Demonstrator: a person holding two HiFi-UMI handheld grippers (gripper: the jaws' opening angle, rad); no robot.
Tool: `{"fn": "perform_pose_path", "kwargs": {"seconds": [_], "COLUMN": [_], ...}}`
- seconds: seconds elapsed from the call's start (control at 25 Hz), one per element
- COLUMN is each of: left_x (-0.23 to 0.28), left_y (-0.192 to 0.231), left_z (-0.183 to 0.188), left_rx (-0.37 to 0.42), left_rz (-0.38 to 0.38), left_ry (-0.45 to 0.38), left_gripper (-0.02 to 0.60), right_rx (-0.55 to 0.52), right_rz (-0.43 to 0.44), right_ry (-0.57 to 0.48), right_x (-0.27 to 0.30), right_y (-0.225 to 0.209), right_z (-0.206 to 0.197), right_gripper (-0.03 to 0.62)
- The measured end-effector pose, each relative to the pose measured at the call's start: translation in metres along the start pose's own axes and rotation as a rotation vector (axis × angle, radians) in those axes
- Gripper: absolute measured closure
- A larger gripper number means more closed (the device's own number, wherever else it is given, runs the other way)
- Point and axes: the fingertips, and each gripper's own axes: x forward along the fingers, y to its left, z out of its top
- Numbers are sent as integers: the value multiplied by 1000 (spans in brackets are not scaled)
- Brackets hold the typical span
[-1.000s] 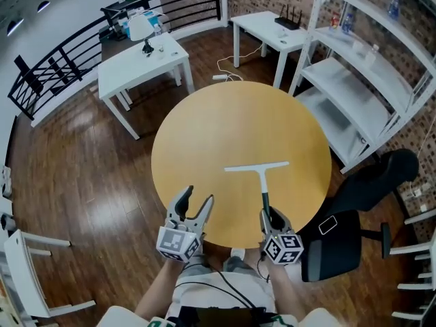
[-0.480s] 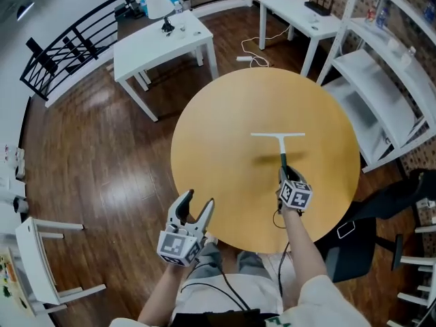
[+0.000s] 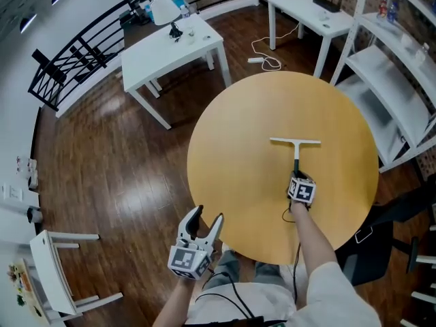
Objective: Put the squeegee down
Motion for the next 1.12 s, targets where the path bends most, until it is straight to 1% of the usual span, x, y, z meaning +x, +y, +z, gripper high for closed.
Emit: {"fn": "perform_pose_path", "kwargs": {"seconds": [0.04,0.08,0.16,0.2,0.24,0.28,0.32,0.36,0.44,0.48,0.6,0.64,0.68,0.76,0.8,0.84,0.92,0.96,1.0,1.12], "left_x": [1,4,9,11,14,16,19,21,24,26,31,33,34,35,34,33,28,26,24,20], "left_y": [2,2,2,2,4,5,6,6,4,4,11,12,14,14,12,10,6,4,2,-6], "left_z": [2,8,14,14,12,9,9,13,32,40,49,52,56,68,74,81,93,97,100,101], "left_rx": [-13,-34,-61,-59,-46,-26,-12,-8,-21,-18,39,42,38,34,38,44,57,62,66,66], "left_rz": [1,3,-1,-9,-23,-38,-52,-62,-67,-68,-95,-103,-104,-109,-116,-123,-134,-138,-141,-147], "left_ry": [-2,-10,-26,-30,-31,-32,-36,-44,-71,-84,-121,-142,-165,-206,-221,-231,-246,-256,-267,-293], "left_gripper": [342,342,342,342,342,342,342,342,342,342,342,342,342,342,342,342,342,342,342,342], "right_rx": [-5,-10,-25,-34,-44,-53,-59,-63,-83,-97,-120,-128,-148,-227,-263,-278,-263,-257,-255,-228], "right_rz": [6,15,33,43,57,73,92,112,159,186,258,275,289,306,314,326,357,364,361,350], "right_ry": [21,29,4,-24,-60,-104,-152,-200,-299,-352,-514,-568,-622,-723,-766,-802,-854,-873,-888,-913], "right_x": [4,5,0,-6,-14,-24,-37,-52,-91,-112,-178,-201,-223,-266,-287,-305,-334,-345,-352,-365], "right_y": [1,2,5,8,11,16,22,29,49,61,99,110,120,140,150,159,172,175,175,168], "right_z": [-5,-8,-3,2,10,20,31,44,70,83,120,130,138,151,155,158,160,160,158,146], "right_gripper": [468,451,427,413,411,393,361,353,353,333,286,270,255,241,203,203,168,164,148,149]}}
